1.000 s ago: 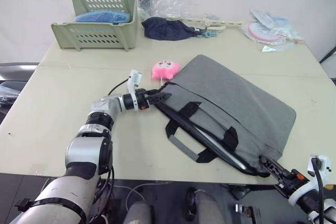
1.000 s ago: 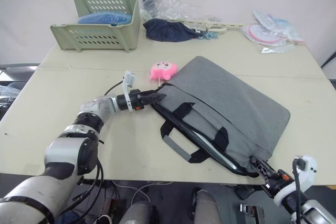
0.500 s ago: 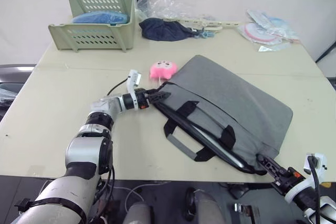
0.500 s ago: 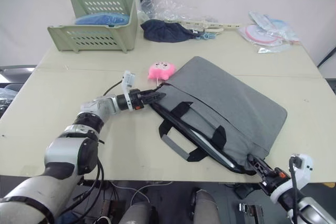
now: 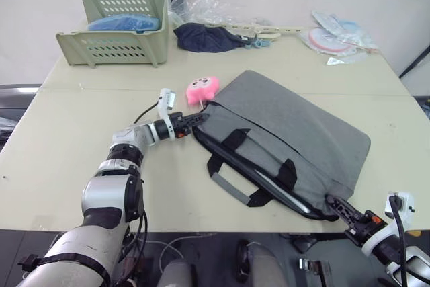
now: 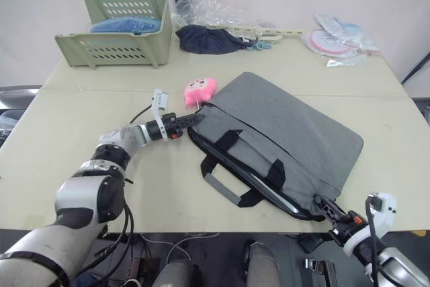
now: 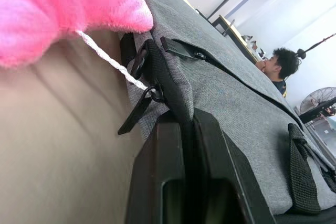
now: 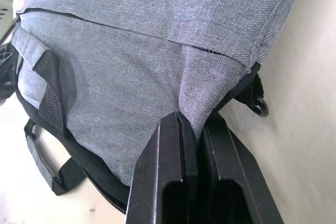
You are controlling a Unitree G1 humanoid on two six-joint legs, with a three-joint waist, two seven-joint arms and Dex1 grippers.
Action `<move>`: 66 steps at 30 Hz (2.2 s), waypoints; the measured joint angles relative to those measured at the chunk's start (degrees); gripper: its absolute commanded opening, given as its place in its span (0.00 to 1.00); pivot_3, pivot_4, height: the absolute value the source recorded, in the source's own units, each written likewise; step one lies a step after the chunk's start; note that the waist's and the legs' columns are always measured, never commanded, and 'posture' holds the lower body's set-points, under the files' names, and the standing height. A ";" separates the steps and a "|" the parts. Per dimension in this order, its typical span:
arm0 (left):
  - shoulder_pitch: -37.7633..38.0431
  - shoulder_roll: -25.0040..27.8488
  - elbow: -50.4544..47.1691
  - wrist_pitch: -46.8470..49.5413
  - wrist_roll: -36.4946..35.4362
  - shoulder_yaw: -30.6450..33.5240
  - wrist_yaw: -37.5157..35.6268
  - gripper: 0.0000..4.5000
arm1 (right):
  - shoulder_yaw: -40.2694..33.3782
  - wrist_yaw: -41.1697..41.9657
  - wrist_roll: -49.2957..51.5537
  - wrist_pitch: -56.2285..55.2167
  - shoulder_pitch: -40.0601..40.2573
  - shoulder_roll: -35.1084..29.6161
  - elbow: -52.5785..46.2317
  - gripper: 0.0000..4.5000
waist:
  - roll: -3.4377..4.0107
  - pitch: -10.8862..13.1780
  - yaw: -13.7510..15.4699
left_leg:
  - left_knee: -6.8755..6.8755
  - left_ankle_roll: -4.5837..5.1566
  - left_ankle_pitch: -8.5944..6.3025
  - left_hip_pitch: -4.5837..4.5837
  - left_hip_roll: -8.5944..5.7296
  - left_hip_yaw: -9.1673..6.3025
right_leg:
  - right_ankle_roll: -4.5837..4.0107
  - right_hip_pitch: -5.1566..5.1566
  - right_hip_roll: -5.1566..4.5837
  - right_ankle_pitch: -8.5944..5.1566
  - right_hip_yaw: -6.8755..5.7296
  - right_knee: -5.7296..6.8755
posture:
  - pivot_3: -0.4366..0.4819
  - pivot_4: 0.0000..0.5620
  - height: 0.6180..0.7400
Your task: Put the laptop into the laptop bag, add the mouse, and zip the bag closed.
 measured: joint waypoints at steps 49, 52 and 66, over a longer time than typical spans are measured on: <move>40.20 0.96 -75.85 44.01 -22.16 10.20 26.47 0.01 | 19.19 22.72 -27.83 9.00 -48.75 -20.38 33.40 0.00 | 0.33 0.22 -0.06 | -0.02 -0.19 -0.06 -0.07 0.15 0.18 | 0.07 -0.17 0.07 0.04 0.03 -0.07 | 0.48 0.27 1.00; 40.49 1.37 -75.96 44.01 -22.53 10.37 26.57 0.01 | 18.13 22.71 -27.95 9.53 -47.26 -19.99 31.47 0.00 | 0.33 0.23 -0.05 | -0.04 -0.21 -0.07 -0.08 0.15 0.15 | 0.07 -0.17 0.08 0.04 0.00 -0.09 | 0.48 0.27 1.00; 40.68 1.56 -76.64 44.73 -24.11 10.40 28.38 0.01 | 14.83 21.92 -29.09 13.68 -46.10 -17.76 27.98 0.00 | 0.37 0.25 -0.06 | -0.04 -0.22 -0.07 -0.11 0.15 0.15 | 0.07 -0.17 0.08 0.03 -0.01 -0.12 | 0.48 0.27 1.00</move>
